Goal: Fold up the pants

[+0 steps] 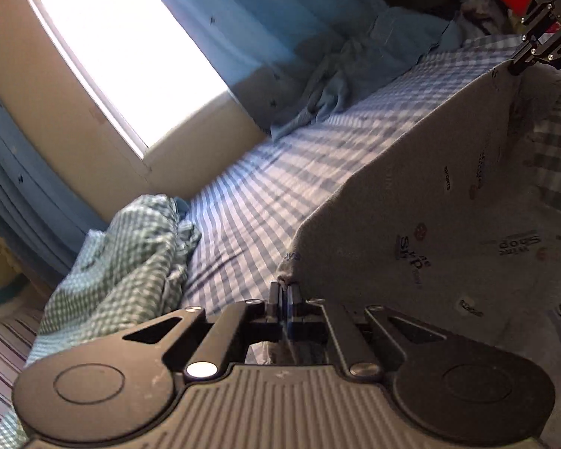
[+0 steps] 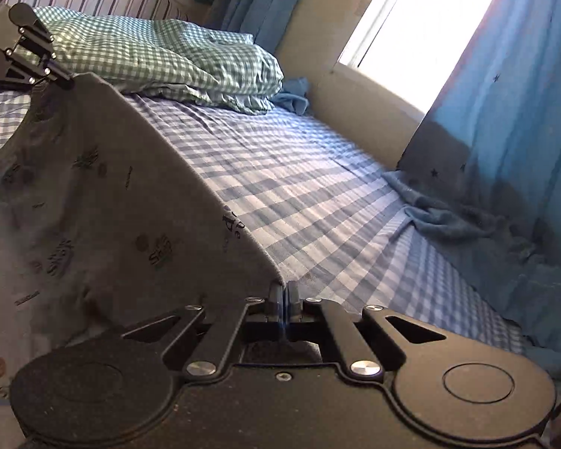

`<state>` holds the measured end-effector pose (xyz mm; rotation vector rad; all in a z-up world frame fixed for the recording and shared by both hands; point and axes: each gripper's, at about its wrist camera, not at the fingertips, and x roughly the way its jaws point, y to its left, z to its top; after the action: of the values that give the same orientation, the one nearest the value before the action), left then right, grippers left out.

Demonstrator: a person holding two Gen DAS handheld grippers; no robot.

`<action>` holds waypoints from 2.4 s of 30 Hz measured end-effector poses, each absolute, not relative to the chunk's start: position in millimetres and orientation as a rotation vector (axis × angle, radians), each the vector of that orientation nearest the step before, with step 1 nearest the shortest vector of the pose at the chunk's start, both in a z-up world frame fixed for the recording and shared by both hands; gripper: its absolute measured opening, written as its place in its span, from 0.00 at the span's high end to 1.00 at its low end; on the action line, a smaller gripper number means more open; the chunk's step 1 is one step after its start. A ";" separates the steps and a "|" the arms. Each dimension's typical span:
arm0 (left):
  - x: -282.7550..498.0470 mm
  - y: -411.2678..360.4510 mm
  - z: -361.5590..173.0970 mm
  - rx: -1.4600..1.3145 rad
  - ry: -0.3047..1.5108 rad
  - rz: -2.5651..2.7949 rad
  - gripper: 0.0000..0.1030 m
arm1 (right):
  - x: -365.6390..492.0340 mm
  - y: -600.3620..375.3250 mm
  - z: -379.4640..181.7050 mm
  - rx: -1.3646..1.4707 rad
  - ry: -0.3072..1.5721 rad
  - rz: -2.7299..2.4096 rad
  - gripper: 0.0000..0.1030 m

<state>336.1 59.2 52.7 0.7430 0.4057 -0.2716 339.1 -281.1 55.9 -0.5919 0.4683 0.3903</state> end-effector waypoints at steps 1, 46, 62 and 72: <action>318.2 56.8 54.1 0.783 0.354 -0.279 0.99 | 317.8 -282.6 60.2 -0.599 0.447 0.378 1.00; 115.0 54.1 -76.2 1.133 0.359 -0.464 0.97 | 31.4 -242.6 -69.2 -0.812 0.451 0.282 1.00; 112.4 -88.2 1.5 0.470 0.386 -0.628 0.00 | 52.8 -409.6 4.6 -0.105 0.457 0.059 0.01; 111.3 -253.4 -25.2 0.592 0.329 -0.728 0.00 | 145.4 -538.5 5.4 0.118 0.533 0.009 0.01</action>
<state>111.3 -253.4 -25.2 0.5919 0.3290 -0.7278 145.4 -538.5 5.4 0.1178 0.5329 0.0091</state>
